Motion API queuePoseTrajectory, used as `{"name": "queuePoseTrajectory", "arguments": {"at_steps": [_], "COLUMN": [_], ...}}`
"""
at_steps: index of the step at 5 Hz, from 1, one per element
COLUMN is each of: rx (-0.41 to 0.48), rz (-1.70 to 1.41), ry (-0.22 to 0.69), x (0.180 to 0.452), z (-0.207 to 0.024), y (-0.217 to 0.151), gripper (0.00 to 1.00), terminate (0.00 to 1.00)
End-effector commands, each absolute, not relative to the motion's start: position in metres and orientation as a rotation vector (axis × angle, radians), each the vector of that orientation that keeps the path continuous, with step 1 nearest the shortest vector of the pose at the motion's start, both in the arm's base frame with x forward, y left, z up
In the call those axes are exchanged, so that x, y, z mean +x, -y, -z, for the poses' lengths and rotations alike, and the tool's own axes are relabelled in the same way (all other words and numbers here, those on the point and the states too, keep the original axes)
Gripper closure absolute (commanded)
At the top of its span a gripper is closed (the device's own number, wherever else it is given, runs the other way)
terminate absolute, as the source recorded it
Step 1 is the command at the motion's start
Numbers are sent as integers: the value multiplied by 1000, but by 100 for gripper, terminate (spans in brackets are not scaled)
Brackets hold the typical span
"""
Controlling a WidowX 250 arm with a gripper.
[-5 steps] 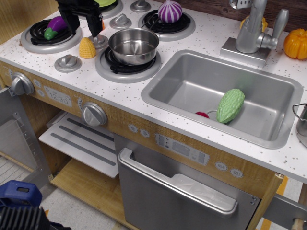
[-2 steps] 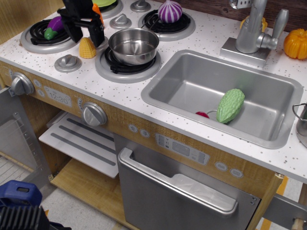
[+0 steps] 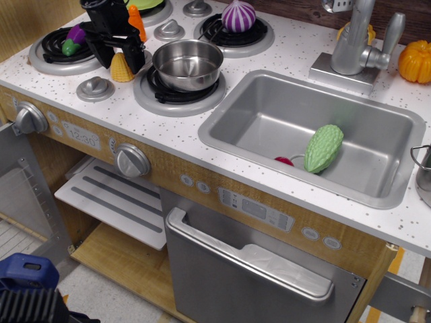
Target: Put corn in pan which is on stove
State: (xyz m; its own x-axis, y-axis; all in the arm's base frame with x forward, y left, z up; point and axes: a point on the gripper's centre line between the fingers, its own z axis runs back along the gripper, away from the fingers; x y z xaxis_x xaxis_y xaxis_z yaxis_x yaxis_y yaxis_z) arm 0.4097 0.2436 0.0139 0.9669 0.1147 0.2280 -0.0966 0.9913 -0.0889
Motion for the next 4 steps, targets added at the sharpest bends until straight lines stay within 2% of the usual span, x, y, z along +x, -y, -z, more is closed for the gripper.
{"name": "queuePoseTrajectory", "arguments": {"at_steps": [1, 2, 4], "rx": [-46, 1, 174], "rz": [-106, -108, -144], "ry": [283, 275, 279], "x": [413, 410, 403], "z": [-40, -65, -140], "y": [-249, -250, -237], "gripper": [100, 100, 100], "terminate": [0, 0, 0]}}
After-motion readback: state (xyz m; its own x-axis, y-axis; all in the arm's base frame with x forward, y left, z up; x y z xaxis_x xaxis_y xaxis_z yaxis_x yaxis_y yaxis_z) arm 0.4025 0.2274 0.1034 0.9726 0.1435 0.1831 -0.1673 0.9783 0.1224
